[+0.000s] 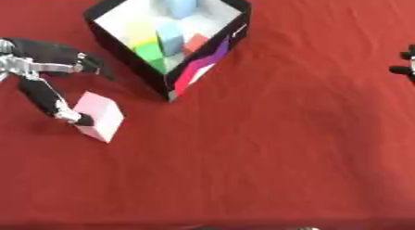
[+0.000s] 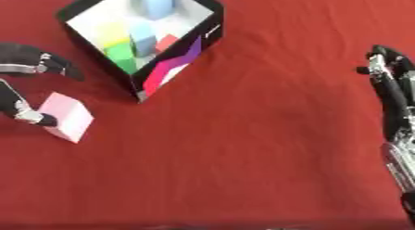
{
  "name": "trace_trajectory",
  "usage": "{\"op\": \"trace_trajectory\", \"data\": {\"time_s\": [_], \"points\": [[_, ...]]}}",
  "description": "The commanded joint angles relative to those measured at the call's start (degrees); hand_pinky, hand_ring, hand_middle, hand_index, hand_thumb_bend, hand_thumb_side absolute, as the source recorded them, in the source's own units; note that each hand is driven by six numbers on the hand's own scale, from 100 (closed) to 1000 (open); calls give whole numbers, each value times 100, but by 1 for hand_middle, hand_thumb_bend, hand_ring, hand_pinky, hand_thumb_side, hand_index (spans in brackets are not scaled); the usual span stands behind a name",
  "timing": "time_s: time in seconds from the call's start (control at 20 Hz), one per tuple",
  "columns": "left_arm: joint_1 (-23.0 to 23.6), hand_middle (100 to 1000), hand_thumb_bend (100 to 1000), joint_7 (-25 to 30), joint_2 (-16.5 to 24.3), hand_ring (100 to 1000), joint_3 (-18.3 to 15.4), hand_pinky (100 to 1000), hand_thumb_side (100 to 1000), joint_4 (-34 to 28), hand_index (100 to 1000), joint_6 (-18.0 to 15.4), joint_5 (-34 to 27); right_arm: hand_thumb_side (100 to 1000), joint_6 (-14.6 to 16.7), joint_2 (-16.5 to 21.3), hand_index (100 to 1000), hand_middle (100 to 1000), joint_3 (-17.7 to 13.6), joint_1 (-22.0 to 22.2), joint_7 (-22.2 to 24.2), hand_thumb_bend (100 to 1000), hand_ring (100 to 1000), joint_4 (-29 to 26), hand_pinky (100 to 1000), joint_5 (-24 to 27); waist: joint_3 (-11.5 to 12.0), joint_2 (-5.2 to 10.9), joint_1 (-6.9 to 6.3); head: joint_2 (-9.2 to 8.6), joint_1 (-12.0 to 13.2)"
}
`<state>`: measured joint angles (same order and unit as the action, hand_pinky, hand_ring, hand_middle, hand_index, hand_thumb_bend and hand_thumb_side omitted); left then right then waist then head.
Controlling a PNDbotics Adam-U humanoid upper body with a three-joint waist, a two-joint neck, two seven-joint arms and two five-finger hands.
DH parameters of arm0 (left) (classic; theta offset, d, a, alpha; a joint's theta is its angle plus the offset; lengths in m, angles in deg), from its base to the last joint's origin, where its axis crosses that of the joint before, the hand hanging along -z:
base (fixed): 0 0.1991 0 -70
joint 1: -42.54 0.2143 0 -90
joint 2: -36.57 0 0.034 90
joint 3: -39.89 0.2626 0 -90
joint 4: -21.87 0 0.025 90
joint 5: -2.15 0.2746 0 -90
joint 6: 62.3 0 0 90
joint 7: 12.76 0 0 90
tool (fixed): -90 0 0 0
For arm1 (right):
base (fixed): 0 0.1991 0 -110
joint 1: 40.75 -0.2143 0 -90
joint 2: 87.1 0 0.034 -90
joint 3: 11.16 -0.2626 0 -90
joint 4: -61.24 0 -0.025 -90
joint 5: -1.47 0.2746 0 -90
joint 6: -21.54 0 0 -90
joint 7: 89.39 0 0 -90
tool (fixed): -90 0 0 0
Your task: Pick up objects on the table and place them in the box.
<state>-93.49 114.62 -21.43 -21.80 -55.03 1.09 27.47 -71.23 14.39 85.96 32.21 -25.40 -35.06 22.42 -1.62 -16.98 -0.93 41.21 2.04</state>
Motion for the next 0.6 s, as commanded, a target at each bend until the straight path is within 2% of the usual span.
{"op": "trace_trajectory", "data": {"time_s": [0.05, 0.15, 0.25, 0.35, 0.45, 0.6], "points": [[-88, 869, 524, 1458, 137, 963, -16, 945, 622, 9, 938, -1505, 31, 588, 6, 86, 819, 773, -38, -26, 15, 100, 726, -33, 1000, -28, -4, 86, 2, -44, 14], [-111, 869, 529, 1458, 102, 963, 33, 945, 630, 62, 938, -1524, 96, 588, 8, 82, 819, 773, -38, -26, 20, 100, 726, -32, 1000, -29, -8, 85, 7, -43, 16], [-128, 869, 496, 1458, 68, 963, 73, 946, 639, 126, 939, -1541, 162, 588, 8, 79, 819, 773, -38, -21, 24, 100, 726, -31, 1000, -32, -12, 79, 14, -43, 15], [-128, 869, 467, 1458, 55, 963, 18, 949, 652, 153, 941, -1526, 116, 588, 8, 80, 819, 773, -43, -10, 22, 100, 726, -30, 1000, -37, -7, 75, 18, -34, 5], [-134, 869, 467, 1458, 66, 963, -41, 950, 715, 143, 944, -1497, 43, 589, 7, 77, 819, 773, -42, -9, 22, 100, 726, -27, 1000, -37, -1, 74, 16, -28, 1], [-114, 868, 437, 1458, 81, 962, -88, 953, 719, 109, 944, -1454, -92, 589, 4, 72, 819, 773, -24, -21, 39, 100, 727, -20, 1000, -38, 5, 70, 13, -34, -3]]}}
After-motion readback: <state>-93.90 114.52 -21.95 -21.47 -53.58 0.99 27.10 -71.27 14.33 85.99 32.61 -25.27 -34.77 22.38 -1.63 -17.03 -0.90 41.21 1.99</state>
